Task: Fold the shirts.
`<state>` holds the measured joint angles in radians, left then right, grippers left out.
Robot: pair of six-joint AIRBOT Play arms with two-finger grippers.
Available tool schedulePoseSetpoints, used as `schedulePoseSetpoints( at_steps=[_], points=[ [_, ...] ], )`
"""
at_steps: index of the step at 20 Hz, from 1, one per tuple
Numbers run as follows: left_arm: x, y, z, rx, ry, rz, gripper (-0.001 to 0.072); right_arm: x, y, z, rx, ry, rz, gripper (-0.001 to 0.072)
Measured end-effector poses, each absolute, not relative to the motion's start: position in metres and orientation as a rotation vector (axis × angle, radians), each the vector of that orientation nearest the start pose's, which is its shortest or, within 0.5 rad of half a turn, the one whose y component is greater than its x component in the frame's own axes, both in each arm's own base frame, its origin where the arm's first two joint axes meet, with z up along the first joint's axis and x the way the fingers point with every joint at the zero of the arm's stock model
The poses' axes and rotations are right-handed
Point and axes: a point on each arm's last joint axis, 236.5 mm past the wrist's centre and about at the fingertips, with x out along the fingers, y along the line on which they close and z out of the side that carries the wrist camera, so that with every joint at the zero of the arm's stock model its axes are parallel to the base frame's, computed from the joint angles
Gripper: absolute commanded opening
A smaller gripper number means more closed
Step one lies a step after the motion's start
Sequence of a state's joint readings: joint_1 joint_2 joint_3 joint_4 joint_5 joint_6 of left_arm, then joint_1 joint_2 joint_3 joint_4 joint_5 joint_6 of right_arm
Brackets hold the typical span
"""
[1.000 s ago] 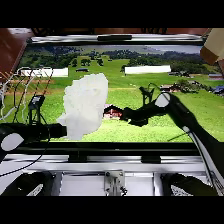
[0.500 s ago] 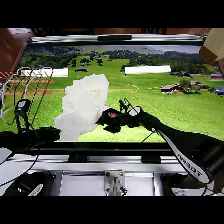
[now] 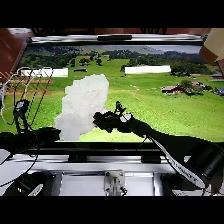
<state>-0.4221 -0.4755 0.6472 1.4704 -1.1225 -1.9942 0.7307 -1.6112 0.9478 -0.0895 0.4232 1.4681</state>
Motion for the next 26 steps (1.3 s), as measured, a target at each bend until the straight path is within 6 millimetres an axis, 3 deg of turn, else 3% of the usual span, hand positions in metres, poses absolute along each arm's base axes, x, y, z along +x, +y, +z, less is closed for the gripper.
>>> schedulePoseSetpoints(
  at_steps=[2, 4, 6, 7, 9, 10, 12, 14, 16, 17, 19, 21, 23, 26],
  points=[
    [0.221, -0.123, 0.067, -0.273, 1.008, -0.249, 0.003, 0.315, 0.408, -0.07, 1.041, 1.319, 0.414, 0.0051],
    [0.23, -0.126, 0.081, -0.275, 0.952, -0.271, 0.003, 0.318, 0.405, -0.052, 1.004, 1.287, 0.484, 0.005],
    [0.243, -0.132, 0.115, -0.263, 0.844, -0.318, 0.003, 0.326, 0.394, -0.011, 0.939, 1.215, 0.608, 0.0051],
    [0.251, -0.135, 0.143, -0.263, 0.764, -0.345, 0.003, 0.329, 0.387, 0.019, 0.907, 1.168, 0.684, 0.005],
    [0.263, -0.141, 0.22, -0.289, 0.559, -0.404, 0.003, 0.332, 0.368, 0.101, 0.847, 1.043, 0.854, 0.0051],
    [0.263, -0.144, 0.264, -0.313, 0.445, -0.441, 0.003, 0.327, 0.357, 0.154, 0.817, 0.955, 0.945, 0.0051],
    [0.249, -0.15, 0.359, -0.362, 0.197, -0.536, 0.003, 0.304, 0.333, 0.26, 0.737, 0.748, 1.096, 0.0051],
    [0.221, -0.151, 0.434, -0.388, -0.003, -0.63, 0.0029, 0.27, 0.306, 0.358, 0.652, 0.508, 1.18, 0.0051],
    [0.201, -0.151, 0.469, -0.397, -0.093, -0.685, 0.0029, 0.231, 0.28, 0.427, 0.572, 0.324, 1.204, 0.0051],
    [0.197, -0.153, 0.473, -0.384, -0.097, -0.696, 0.0029, 0.216, 0.271, 0.447, 0.54, 0.274, 1.199, 0.0051],
    [0.2, -0.157, 0.46, -0.325, -0.035, -0.692, 0.0029, 0.197, 0.257, 0.459, 0.477, 0.251, 1.159, 0.0051],
    [0.214, -0.159, 0.43, -0.247, 0.075, -0.65, 0.003, 0.197, 0.249, 0.438, 0.4, 0.339, 1.094, 0.0052],
    [0.234, -0.158, 0.392, -0.168, 0.206, -0.589, 0.003, 0.214, 0.242, 0.395, 0.309, 0.488, 0.999, 0.0052],
    [0.263, -0.159, 0.327, -0.069, 0.394, -0.506, 0.0031, 0.262, 0.232, 0.317, 0.2, 0.722, 0.845, 0.0052]
  ],
)
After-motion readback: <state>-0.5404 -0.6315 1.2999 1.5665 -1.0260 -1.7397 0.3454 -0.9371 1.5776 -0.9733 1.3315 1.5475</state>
